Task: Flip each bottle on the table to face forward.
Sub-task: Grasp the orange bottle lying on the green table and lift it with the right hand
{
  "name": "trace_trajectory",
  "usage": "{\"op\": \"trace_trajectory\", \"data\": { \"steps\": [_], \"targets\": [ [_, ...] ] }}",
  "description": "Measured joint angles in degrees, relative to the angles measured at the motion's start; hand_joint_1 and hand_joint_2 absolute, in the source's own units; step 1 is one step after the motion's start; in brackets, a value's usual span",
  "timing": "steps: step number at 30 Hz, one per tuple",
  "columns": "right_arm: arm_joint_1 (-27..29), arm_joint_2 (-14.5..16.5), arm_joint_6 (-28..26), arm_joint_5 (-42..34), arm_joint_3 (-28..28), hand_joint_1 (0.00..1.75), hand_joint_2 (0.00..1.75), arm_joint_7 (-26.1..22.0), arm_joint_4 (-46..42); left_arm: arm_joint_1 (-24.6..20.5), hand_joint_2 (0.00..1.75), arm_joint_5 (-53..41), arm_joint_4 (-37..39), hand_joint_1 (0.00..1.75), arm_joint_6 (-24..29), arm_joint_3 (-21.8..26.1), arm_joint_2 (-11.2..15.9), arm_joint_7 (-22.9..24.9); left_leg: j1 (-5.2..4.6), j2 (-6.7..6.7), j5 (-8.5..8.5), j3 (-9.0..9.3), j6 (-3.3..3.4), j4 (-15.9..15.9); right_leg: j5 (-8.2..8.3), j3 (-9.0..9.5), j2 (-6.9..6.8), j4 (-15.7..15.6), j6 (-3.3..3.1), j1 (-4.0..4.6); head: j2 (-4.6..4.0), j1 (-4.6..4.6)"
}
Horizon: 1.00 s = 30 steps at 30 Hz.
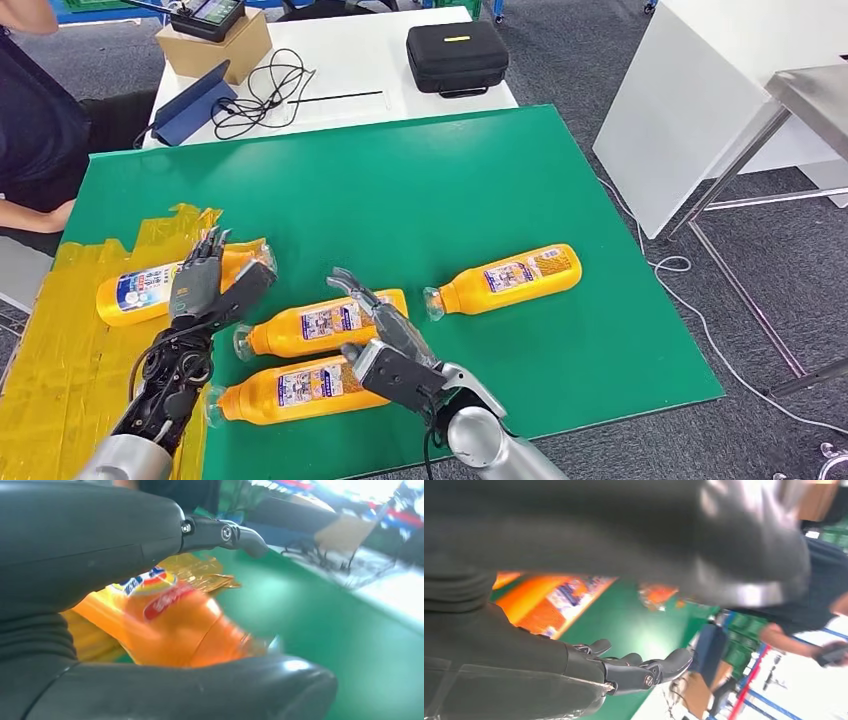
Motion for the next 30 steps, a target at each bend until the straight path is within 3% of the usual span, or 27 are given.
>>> {"op": "trace_trajectory", "data": {
  "steps": [6,10,16,20,30],
  "targets": [
    [1.2,-0.3,1.1,4.2,0.9,0.0,1.75,2.0,1.9,7.0,0.0,23.3,-15.8,0.0,-1.3,2.0,0.3,-3.8,0.0,0.0,-0.02,-0.01,0.0,0.0,-0.01,-0.03,0.0,0.0,-0.01,0.0,0.0,0.0],
    [1.4,-0.4,1.4,5.5,1.8,0.0,1.75,2.4,3.3,9.8,0.0,28.7,-21.9,0.0,-1.9,3.3,0.7,-4.9,0.01,-0.02,-0.02,-0.01,0.0,0.0,-0.02,-0.02,-0.01,0.0,-0.02,0.01,0.0,-0.01],
    [1.4,0.0,3.5,12.7,5.0,0.0,1.75,7.6,6.4,17.6,0.0,51.9,-32.1,0.0,-4.3,7.4,-0.6,-9.3,0.0,0.19,-0.06,0.03,-0.05,0.0,-0.02,-0.05,0.16,0.0,-0.02,0.0,0.0,-0.01],
    [1.4,0.5,3.5,14.7,6.8,0.0,1.75,8.7,7.7,22.8,0.0,55.2,-37.3,0.0,-4.4,9.5,-1.8,-10.1,0.01,0.01,-0.07,-0.07,-0.06,0.0,-0.08,-0.13,0.04,0.0,-0.04,0.01,0.0,0.01],
    [-0.8,2.8,2.0,24.0,8.0,0.0,1.75,13.3,11.6,27.7,0.0,59.0,-39.6,0.0,-4.7,11.3,-4.1,-9.8,0.01,-0.02,-0.05,-0.05,-0.05,0.0,-0.05,-0.1,0.01,0.0,-0.05,0.01,0.0,0.01]
  ]
}}
